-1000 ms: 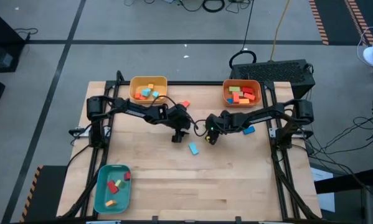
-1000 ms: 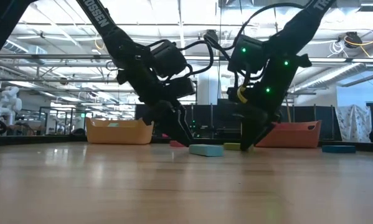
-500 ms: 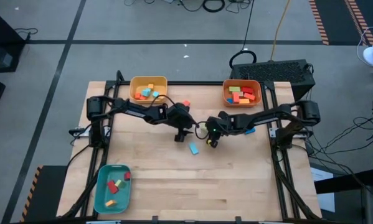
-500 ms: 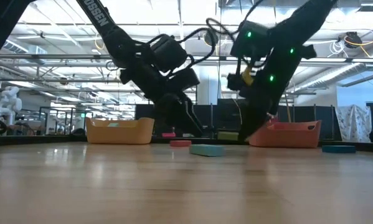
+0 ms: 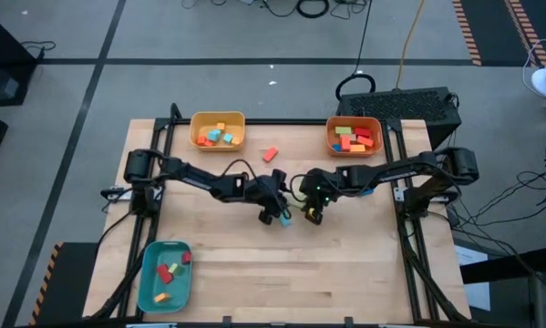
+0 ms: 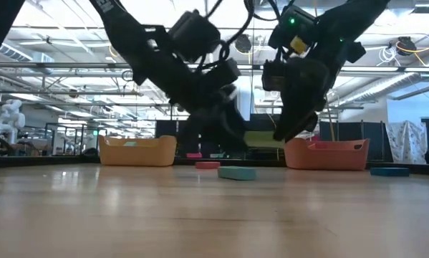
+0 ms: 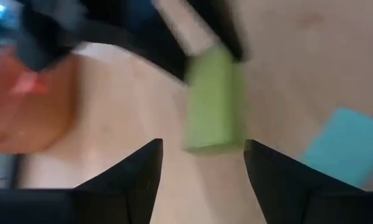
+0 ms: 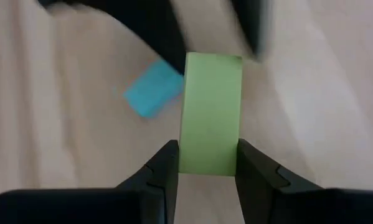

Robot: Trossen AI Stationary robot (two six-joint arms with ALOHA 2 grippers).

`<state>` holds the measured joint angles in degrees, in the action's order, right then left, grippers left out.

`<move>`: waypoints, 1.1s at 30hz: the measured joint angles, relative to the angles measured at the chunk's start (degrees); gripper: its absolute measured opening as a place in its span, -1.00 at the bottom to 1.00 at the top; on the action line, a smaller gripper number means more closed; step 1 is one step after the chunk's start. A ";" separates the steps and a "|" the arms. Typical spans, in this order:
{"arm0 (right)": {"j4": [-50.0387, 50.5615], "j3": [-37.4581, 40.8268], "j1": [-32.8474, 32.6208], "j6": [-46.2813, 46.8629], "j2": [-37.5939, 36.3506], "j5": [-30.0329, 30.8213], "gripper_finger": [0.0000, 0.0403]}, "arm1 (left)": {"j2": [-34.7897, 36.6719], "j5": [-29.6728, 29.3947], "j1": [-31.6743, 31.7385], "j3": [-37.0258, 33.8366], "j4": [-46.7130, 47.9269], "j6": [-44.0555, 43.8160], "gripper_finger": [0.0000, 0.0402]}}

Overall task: Sort blocks by size
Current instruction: Put the large green block into the blue bin

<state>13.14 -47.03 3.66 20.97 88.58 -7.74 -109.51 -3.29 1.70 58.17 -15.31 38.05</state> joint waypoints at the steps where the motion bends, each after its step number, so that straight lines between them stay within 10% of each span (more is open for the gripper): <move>1: -0.19 -0.10 -0.03 0.38 -0.04 -0.38 -0.49 | 0.00 -2.93 -0.80 0.02 -0.66 0.82 0.14; 14: -4.09 -0.06 -0.02 1.53 -0.09 -6.10 -0.49 | 1.38 -13.08 -7.74 0.00 -1.57 6.57 0.11; 33: -8.34 -0.06 0.02 2.65 -0.09 -9.40 -0.42 | 1.81 -16.55 -9.52 0.00 -0.94 8.03 -0.64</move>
<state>4.81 -47.09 3.68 23.62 88.49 -17.15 -107.70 -19.84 -7.81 58.17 -16.25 46.08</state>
